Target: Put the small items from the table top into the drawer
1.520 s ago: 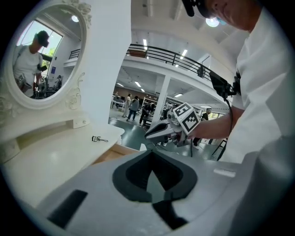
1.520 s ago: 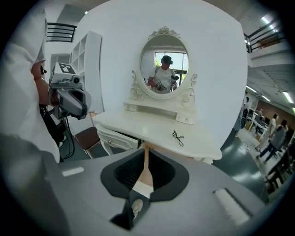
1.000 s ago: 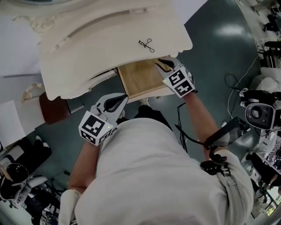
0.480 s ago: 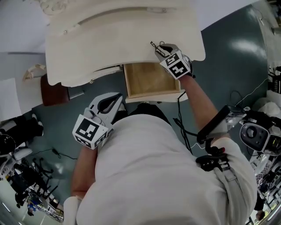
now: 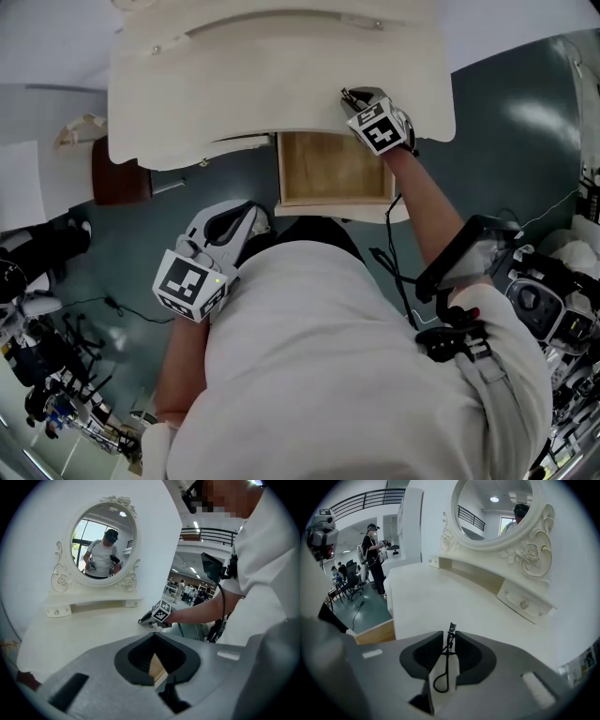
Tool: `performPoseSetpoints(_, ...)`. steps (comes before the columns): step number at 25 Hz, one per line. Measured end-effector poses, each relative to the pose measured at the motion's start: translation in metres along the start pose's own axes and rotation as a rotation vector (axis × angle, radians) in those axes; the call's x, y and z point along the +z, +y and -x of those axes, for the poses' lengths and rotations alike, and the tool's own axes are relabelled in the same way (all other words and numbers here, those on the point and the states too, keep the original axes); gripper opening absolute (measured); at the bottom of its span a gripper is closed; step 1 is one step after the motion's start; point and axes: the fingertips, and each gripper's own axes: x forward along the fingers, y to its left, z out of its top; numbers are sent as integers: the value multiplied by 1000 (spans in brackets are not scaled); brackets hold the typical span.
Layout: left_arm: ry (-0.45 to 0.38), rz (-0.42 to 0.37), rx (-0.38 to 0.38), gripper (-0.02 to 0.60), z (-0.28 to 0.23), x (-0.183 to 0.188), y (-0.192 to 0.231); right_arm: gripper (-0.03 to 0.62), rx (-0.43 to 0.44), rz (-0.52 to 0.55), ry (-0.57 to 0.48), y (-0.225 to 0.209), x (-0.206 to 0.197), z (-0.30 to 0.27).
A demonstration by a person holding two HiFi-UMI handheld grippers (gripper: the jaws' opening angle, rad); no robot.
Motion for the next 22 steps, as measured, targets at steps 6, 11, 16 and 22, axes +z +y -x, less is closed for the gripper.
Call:
performPoseSetpoints(6, -2, -3, -1, -2, 1, 3, 3, 29, -27, 15, -2, -4, 0, 5)
performPoseSetpoints(11, -3, -11, -23, 0, -7, 4, 6, 26, -20, 28, -3, -1, -1, 10)
performPoseSetpoints(16, -3, -21, -50, -1, -14, -1, 4, 26, -8, 55, -16, 15, -2, 19)
performPoseSetpoints(22, -14, -31, -75, -1, 6, -8, -2, 26, 28, 90, -15, 68, 1, 36)
